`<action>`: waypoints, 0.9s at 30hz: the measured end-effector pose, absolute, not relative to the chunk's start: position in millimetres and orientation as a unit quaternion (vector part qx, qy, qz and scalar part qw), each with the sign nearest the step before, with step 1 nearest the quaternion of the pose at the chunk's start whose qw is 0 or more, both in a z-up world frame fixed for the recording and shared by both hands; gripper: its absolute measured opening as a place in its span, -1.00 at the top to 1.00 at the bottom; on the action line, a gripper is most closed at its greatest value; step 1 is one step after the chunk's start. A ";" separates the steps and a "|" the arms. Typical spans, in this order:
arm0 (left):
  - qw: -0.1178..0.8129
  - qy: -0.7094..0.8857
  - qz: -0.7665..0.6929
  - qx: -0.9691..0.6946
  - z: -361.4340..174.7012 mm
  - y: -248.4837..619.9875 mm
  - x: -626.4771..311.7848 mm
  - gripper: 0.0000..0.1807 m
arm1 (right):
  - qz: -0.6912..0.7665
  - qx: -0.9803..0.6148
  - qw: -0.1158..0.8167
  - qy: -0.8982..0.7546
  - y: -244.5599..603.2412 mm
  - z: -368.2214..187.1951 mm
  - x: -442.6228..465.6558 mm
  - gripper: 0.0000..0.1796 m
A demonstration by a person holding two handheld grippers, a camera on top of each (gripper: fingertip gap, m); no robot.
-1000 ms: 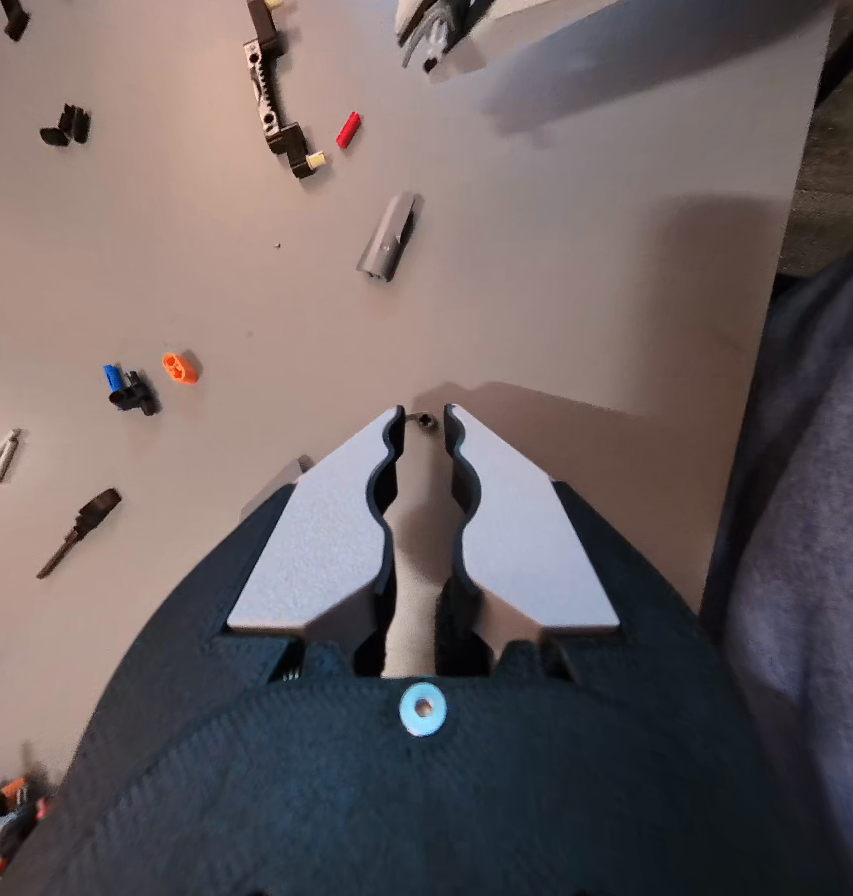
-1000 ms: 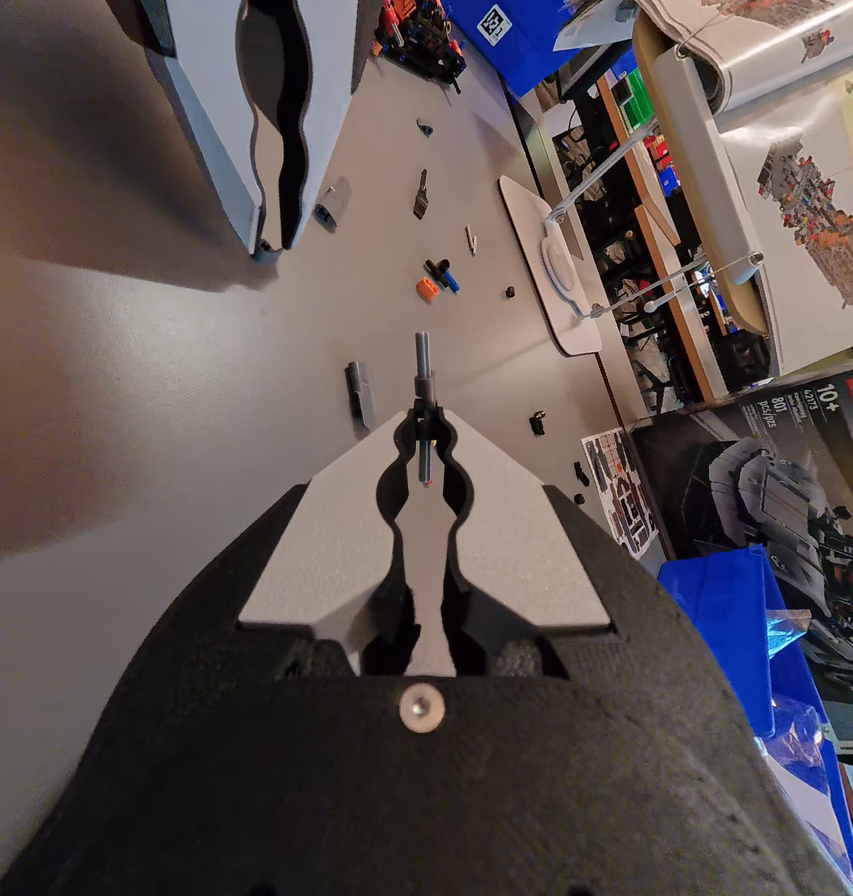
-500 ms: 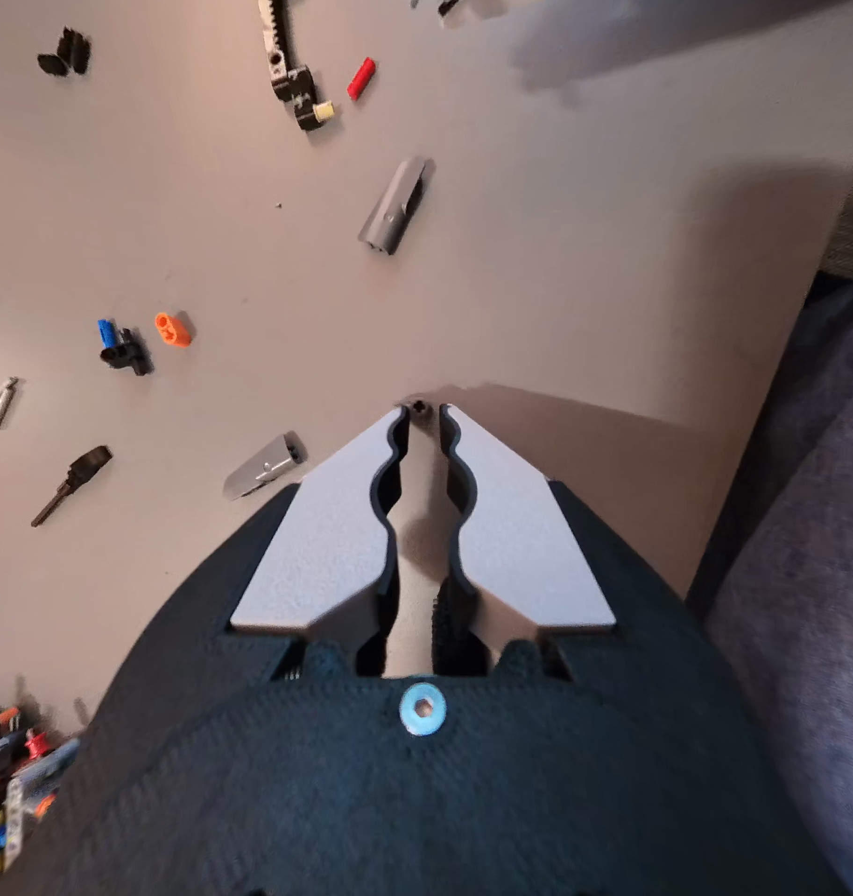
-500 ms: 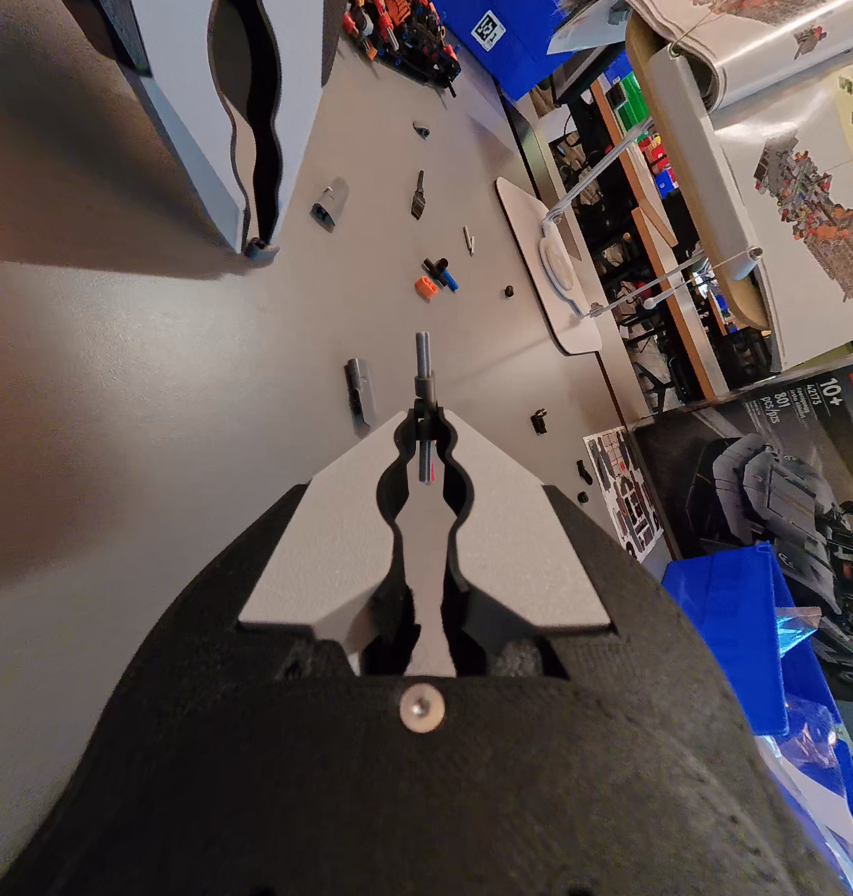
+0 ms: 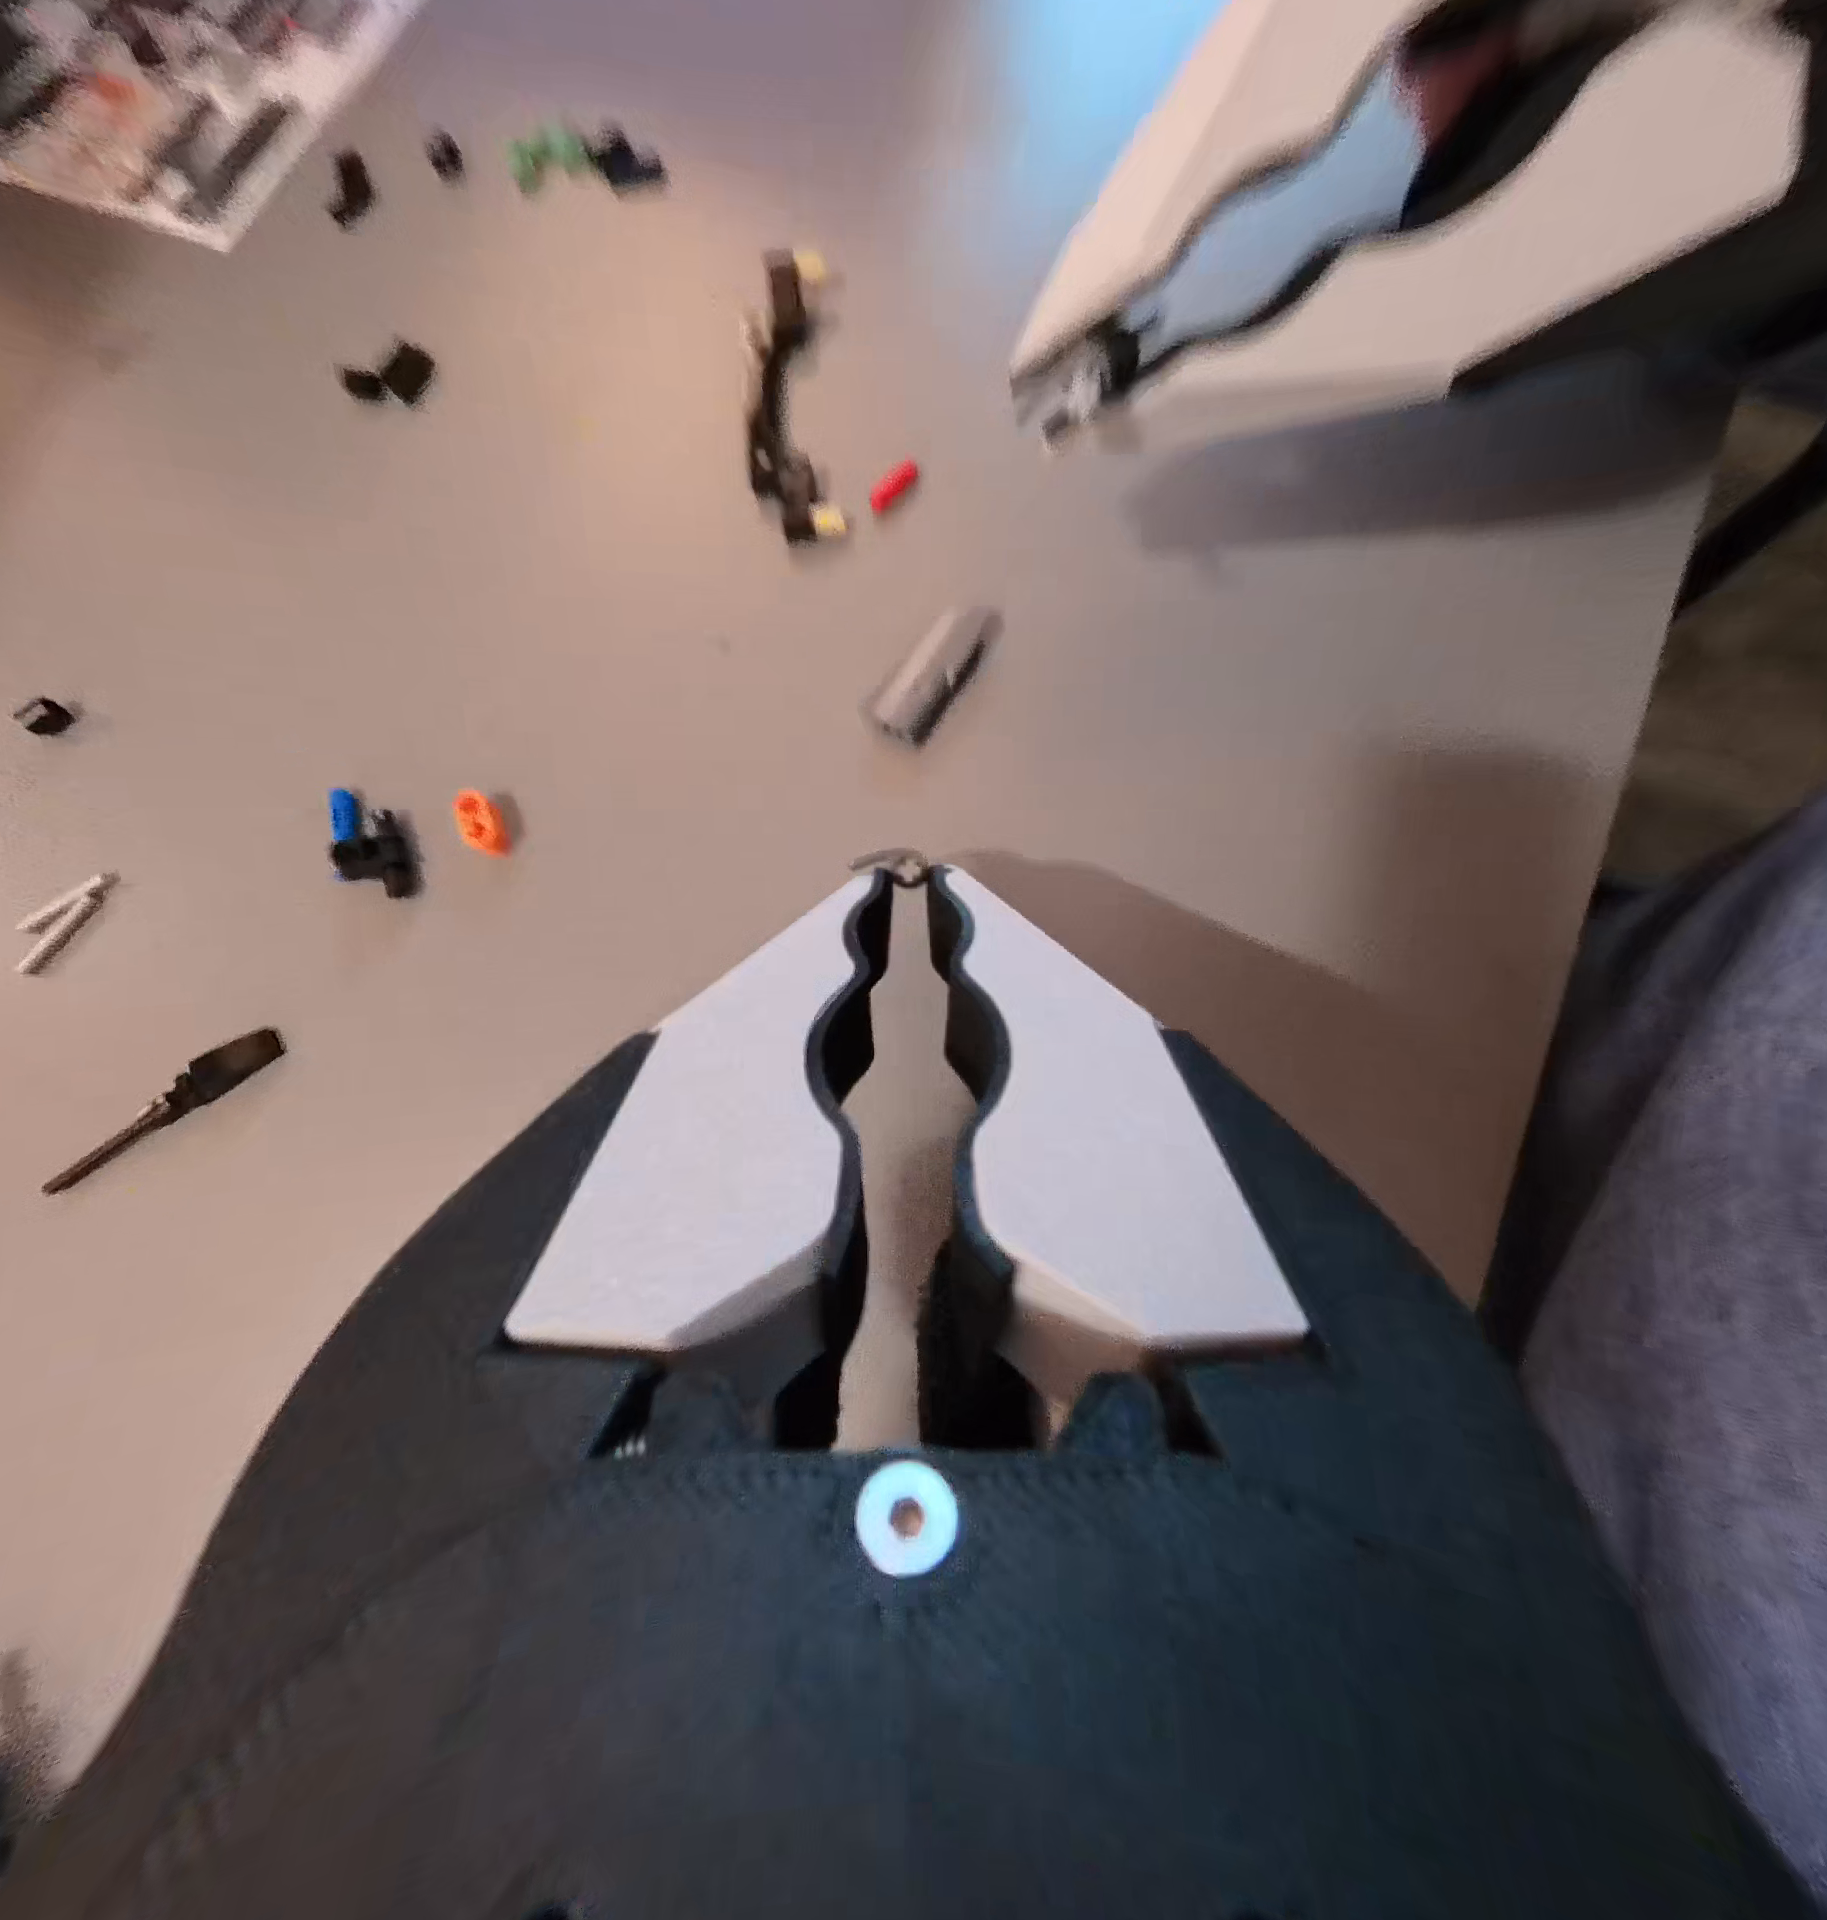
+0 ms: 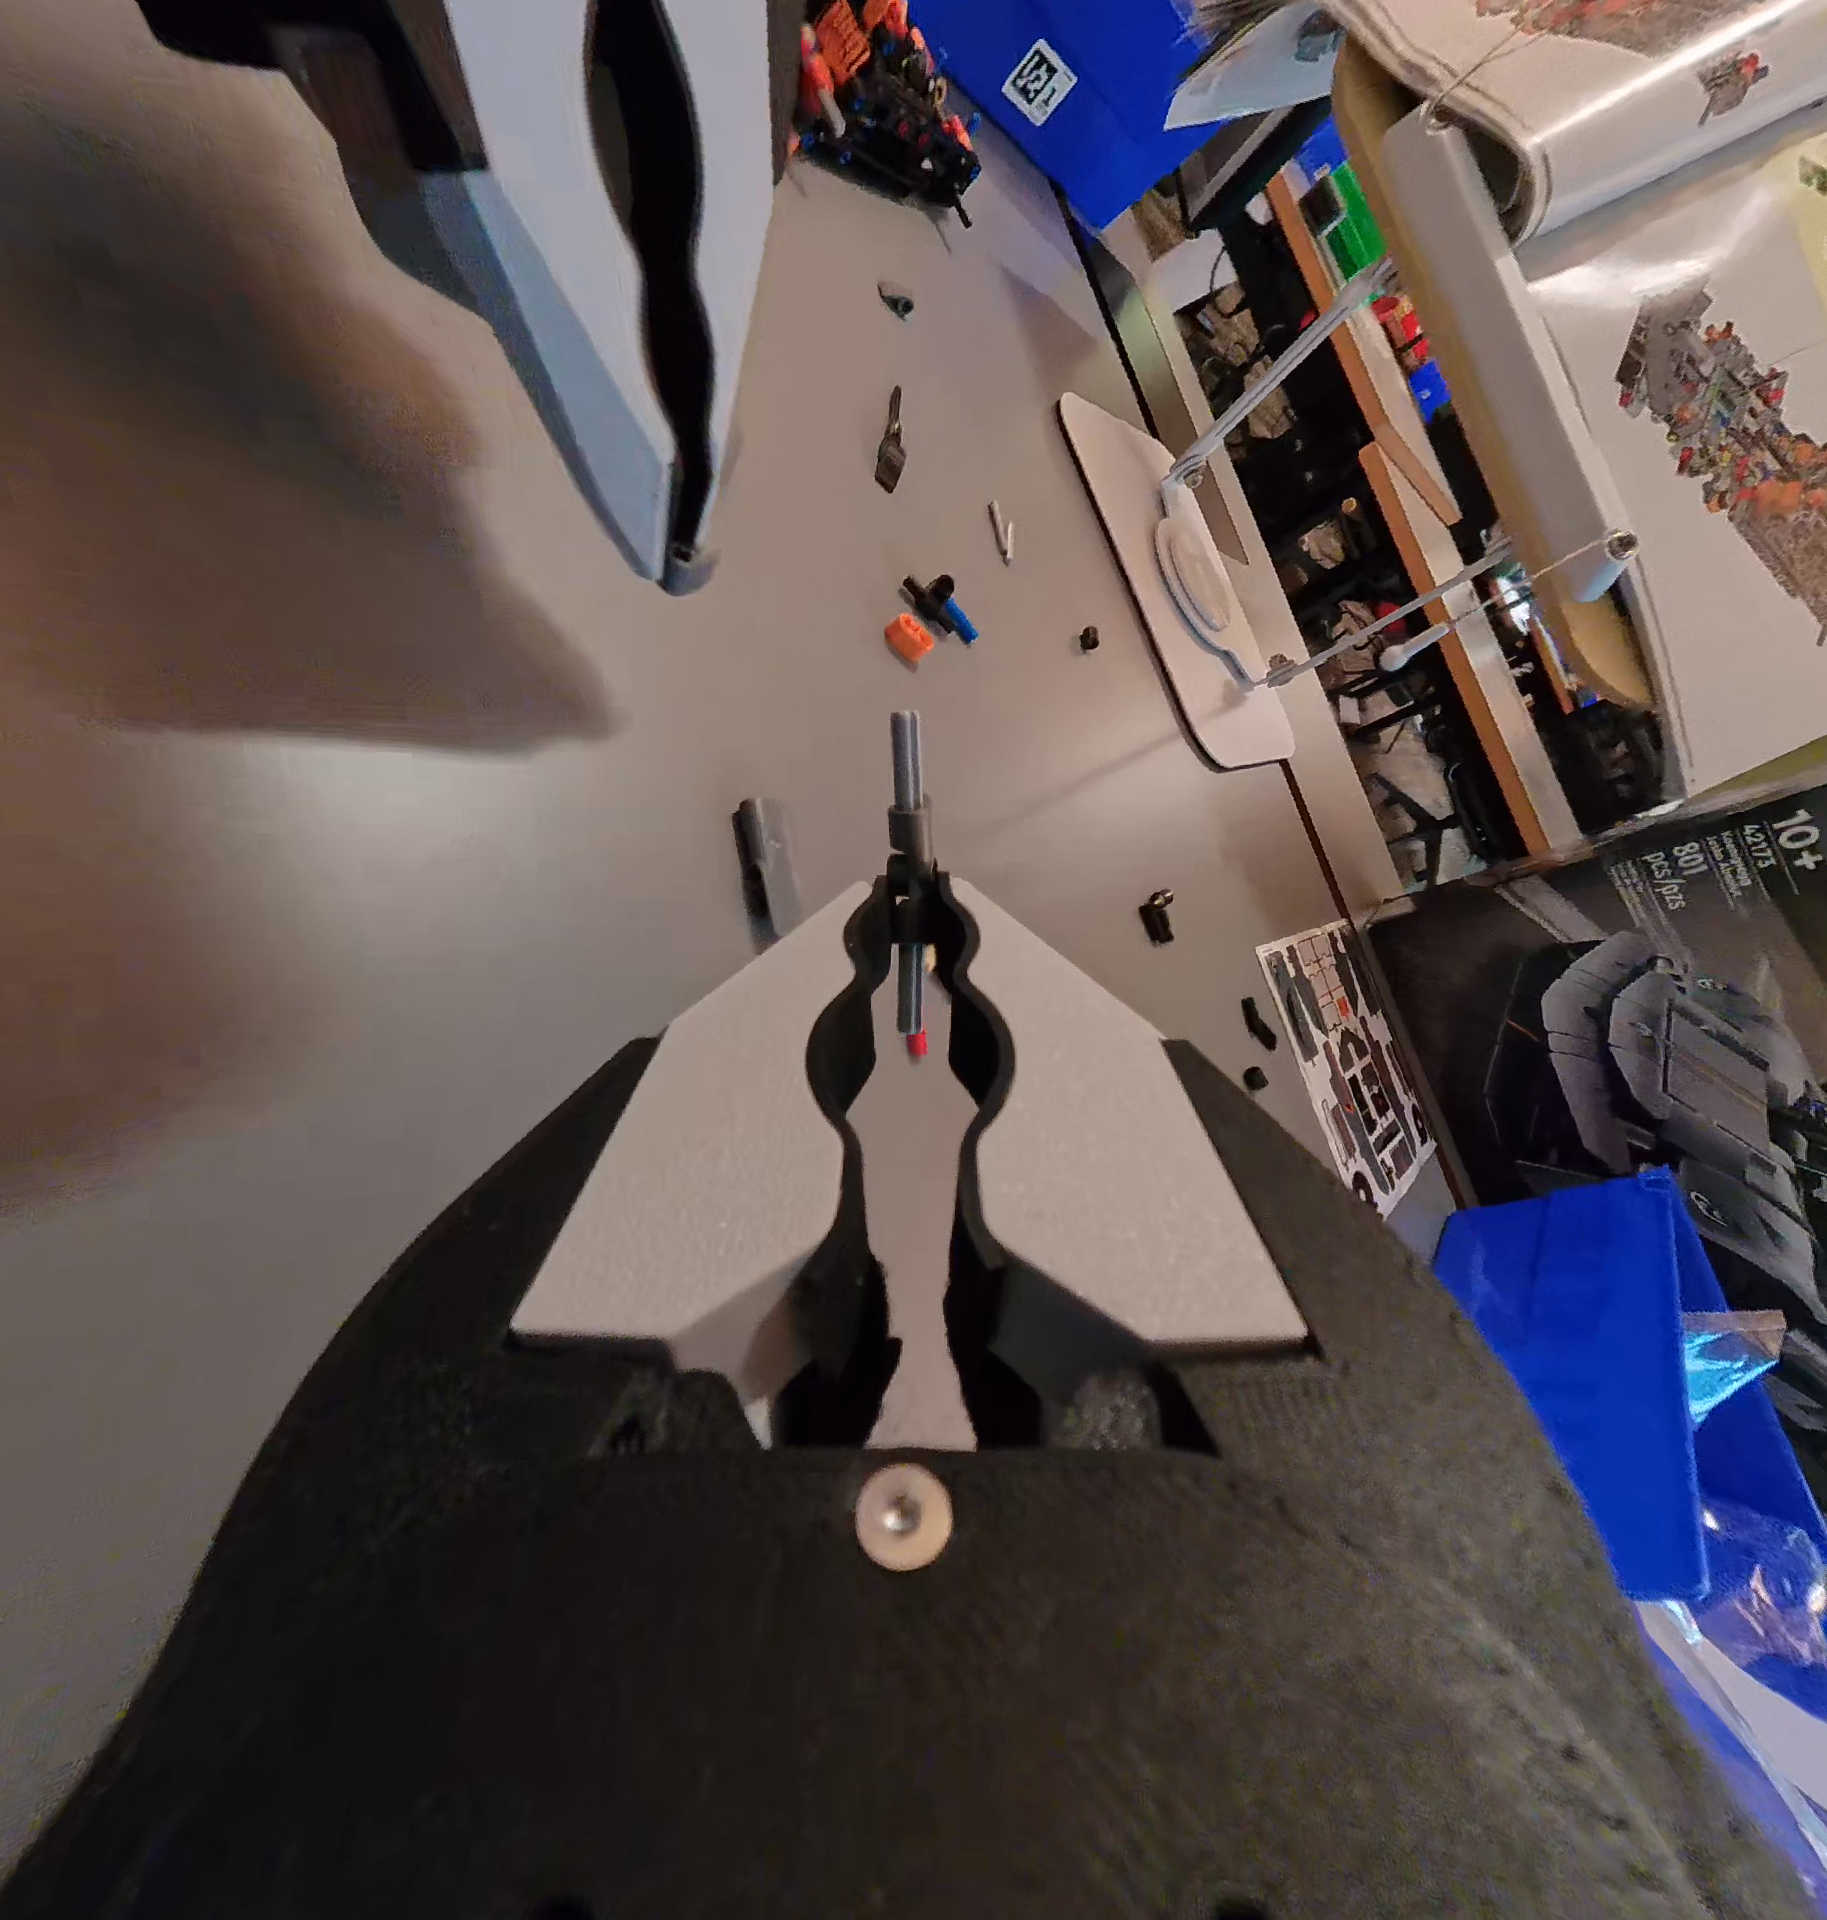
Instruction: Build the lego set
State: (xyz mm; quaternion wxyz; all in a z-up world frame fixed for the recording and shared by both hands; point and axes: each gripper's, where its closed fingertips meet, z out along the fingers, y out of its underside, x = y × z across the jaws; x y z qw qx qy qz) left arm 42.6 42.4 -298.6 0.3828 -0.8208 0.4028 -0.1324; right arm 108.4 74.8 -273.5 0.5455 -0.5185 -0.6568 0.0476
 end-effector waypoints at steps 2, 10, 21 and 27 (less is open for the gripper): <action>0.425 0.367 -0.188 -0.806 -276.4 49.4 47.1 0.95 | 0.060 -0.517 0.553 -0.650 75.3 -263.3 101.6 0.95; 0.561 0.267 -0.373 -0.689 -185.2 64.5 51.4 0.95 | 0.094 -0.514 0.595 -0.611 84.7 -210.1 65.3 0.94; 0.622 0.236 -0.364 -0.652 -157.1 79.9 33.9 0.95 | 0.042 -0.502 0.609 -0.613 101.3 -184.5 41.3 0.95; 0.624 0.239 -0.361 -0.651 -155.2 82.1 32.6 0.95 | 0.033 -0.500 0.610 -0.614 104.9 -182.9 38.2 0.95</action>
